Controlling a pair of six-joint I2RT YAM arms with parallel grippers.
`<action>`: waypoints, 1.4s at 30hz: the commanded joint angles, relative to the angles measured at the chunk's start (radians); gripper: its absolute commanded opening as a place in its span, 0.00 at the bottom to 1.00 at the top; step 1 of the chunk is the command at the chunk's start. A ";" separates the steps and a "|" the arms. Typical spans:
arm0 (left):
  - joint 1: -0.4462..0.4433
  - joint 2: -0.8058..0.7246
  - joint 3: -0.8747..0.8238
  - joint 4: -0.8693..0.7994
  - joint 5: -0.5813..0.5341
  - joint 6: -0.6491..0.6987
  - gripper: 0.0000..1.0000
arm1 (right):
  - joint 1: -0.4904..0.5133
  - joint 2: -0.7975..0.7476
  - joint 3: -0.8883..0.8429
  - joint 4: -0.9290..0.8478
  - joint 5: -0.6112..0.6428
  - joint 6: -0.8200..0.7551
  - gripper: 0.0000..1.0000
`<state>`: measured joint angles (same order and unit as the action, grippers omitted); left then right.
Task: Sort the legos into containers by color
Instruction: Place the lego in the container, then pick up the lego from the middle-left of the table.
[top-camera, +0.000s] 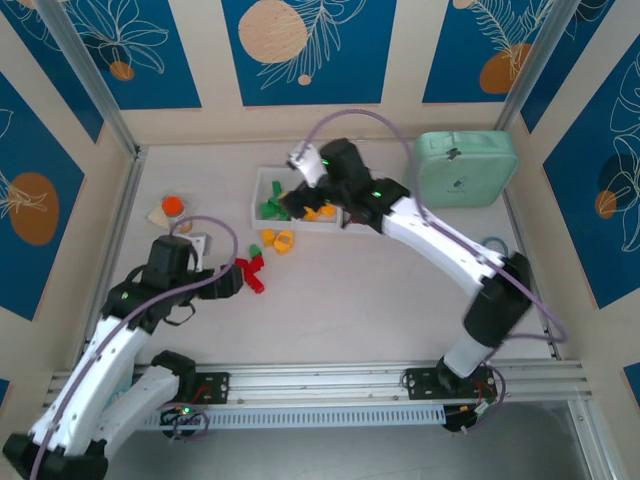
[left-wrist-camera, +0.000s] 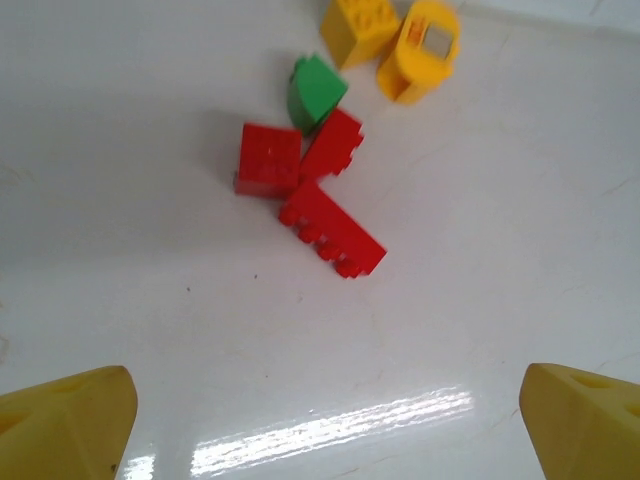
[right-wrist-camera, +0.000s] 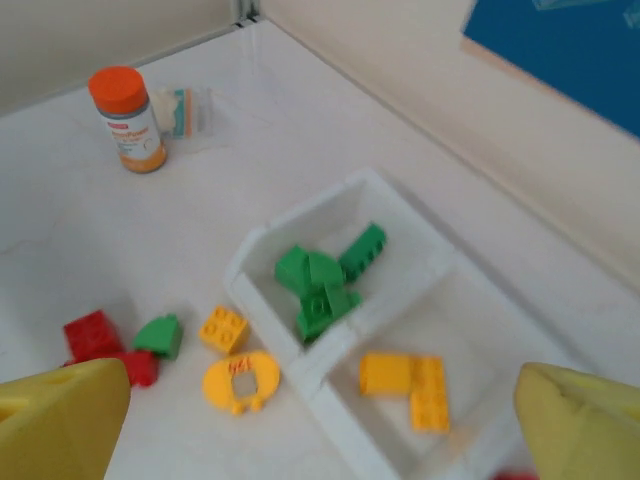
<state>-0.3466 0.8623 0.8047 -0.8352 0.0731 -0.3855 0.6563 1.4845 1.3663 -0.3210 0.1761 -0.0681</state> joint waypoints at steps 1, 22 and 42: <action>0.009 0.103 0.039 0.072 0.086 -0.010 0.93 | -0.112 -0.077 -0.124 0.055 -0.172 0.227 0.99; 0.019 0.665 0.247 0.112 -0.072 0.066 0.90 | -0.170 -0.149 -0.243 0.031 -0.139 0.237 0.99; 0.104 0.866 0.268 0.155 -0.031 0.035 0.60 | -0.164 -0.084 -0.234 -0.021 -0.129 0.246 0.99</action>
<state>-0.2504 1.7004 1.0515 -0.6685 0.0257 -0.3595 0.4896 1.3861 1.1130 -0.3302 0.0452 0.1650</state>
